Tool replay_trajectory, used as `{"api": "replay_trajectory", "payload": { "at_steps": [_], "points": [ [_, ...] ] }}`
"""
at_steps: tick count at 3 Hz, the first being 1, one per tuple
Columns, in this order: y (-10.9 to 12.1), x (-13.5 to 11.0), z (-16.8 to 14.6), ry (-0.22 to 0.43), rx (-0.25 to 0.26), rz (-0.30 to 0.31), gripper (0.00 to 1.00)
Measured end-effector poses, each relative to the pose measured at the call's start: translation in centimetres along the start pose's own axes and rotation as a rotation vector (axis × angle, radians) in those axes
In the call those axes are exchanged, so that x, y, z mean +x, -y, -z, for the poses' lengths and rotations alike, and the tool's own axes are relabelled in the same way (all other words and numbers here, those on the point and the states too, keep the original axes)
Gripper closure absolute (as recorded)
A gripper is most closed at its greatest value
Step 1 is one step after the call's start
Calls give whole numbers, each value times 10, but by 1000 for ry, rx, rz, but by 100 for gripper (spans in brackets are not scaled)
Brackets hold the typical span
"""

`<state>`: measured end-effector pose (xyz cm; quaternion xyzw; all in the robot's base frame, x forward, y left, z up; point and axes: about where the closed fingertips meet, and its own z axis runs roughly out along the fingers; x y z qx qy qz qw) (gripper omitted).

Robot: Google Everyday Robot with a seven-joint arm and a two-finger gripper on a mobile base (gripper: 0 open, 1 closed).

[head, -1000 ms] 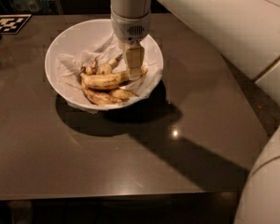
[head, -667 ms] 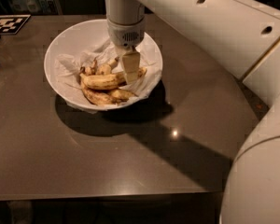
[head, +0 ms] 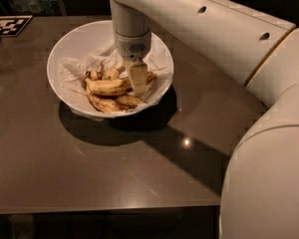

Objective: Pick banana from white bowl

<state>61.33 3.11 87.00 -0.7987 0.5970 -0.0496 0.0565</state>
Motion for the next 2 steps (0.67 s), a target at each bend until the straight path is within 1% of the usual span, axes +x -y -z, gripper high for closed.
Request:
{"api": "replay_trajectory", "payload": {
  "at_steps": [1,2],
  "points": [
    [0,0,0,0,0,0,49],
    [0,0,0,0,0,0,72]
  ]
}}
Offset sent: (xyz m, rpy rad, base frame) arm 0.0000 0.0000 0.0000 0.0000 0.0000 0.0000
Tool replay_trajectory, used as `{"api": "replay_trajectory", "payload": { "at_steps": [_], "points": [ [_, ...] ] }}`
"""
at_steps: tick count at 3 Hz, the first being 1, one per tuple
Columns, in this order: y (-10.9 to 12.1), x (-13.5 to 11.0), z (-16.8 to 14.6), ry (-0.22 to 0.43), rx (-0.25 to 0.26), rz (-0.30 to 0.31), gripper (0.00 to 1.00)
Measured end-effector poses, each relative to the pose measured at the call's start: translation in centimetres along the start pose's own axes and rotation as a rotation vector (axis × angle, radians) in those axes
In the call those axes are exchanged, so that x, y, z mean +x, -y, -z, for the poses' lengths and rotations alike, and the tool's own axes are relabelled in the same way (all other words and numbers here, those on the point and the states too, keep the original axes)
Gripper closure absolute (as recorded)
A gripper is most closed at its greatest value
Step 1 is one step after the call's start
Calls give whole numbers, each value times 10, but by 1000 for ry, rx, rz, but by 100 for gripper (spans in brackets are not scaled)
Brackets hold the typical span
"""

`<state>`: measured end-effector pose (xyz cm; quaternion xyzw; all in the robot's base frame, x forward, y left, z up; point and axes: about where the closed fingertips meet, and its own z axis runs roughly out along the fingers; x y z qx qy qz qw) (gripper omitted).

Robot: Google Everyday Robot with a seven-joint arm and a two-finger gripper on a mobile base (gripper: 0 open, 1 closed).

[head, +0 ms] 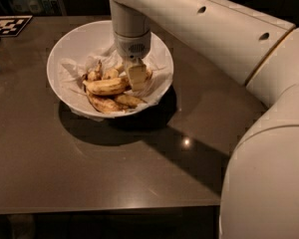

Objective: Pick banana from white bowl

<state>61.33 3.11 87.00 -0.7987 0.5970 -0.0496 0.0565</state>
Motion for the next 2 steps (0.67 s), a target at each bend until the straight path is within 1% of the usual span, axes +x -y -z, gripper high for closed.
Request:
{"api": "replay_trajectory", "payload": {
  "at_steps": [1,2],
  "points": [
    [-1,1,6,22,32,-6,96],
    [-11,0,25,81,85,-4,100]
  ]
}}
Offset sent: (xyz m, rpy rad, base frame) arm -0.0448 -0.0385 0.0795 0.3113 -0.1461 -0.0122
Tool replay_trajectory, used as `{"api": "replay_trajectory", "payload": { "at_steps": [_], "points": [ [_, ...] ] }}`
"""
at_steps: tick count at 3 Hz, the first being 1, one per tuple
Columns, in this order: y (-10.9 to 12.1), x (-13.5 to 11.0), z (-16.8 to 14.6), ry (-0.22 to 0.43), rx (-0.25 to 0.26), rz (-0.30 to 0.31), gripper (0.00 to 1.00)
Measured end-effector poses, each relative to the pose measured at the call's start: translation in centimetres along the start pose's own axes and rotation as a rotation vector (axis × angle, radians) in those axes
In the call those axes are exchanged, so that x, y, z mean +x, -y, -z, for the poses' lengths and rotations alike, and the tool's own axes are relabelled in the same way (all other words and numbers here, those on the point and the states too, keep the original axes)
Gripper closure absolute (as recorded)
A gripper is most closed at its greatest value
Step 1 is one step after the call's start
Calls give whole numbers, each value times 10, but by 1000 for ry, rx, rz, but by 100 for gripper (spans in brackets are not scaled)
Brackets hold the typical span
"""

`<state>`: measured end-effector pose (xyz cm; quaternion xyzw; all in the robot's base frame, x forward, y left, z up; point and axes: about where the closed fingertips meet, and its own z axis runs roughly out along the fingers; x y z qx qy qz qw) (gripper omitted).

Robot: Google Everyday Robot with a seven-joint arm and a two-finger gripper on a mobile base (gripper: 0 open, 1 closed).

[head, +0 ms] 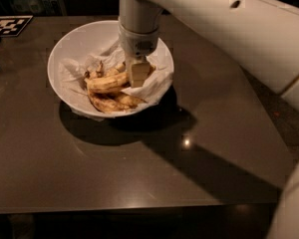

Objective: Pick banana from white bowl

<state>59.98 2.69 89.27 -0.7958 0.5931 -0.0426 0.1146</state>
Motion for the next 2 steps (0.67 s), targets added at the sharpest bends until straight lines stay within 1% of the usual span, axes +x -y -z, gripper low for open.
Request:
{"api": "replay_trajectory", "payload": {
  "at_steps": [1,2],
  "points": [
    [-16,7,38,128,100,-11,100],
    [-32,10,67,253,191,-2,100]
  ]
}}
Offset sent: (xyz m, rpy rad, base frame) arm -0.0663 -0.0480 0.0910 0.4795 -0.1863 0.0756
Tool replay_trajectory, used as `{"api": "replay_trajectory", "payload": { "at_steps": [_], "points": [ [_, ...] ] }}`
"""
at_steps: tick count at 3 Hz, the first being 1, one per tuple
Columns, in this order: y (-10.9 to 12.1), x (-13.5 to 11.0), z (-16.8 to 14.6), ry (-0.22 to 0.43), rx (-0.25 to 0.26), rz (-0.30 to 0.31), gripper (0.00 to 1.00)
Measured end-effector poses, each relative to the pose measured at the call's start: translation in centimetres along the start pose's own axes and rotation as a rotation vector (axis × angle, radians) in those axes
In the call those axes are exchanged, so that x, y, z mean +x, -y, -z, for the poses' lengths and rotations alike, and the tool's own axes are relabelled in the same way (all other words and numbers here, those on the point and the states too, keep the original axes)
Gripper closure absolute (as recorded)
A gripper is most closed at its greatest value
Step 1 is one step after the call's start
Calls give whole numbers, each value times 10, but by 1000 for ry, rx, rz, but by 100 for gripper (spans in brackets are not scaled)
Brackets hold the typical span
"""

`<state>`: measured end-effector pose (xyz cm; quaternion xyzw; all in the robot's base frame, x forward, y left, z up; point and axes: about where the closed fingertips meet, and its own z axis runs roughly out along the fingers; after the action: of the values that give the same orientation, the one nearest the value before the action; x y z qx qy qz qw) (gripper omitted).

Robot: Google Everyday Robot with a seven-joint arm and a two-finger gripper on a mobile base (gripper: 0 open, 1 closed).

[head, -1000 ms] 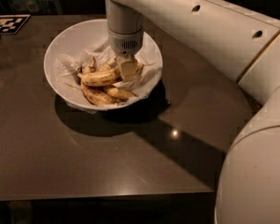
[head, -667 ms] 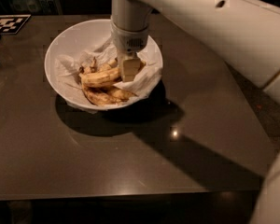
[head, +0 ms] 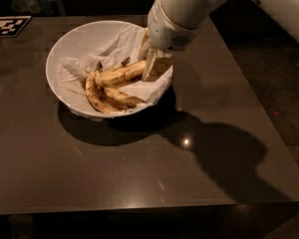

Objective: Pick banana from white bowl

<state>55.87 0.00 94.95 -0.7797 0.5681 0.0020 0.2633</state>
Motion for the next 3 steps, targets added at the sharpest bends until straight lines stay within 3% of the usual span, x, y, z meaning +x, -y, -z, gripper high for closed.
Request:
{"api": "replay_trajectory", "payload": {
  "at_steps": [2,3],
  "points": [
    [-39,-8,46,193,165,14,100],
    [-68,-9,60,230,216,-10,100]
  ]
}}
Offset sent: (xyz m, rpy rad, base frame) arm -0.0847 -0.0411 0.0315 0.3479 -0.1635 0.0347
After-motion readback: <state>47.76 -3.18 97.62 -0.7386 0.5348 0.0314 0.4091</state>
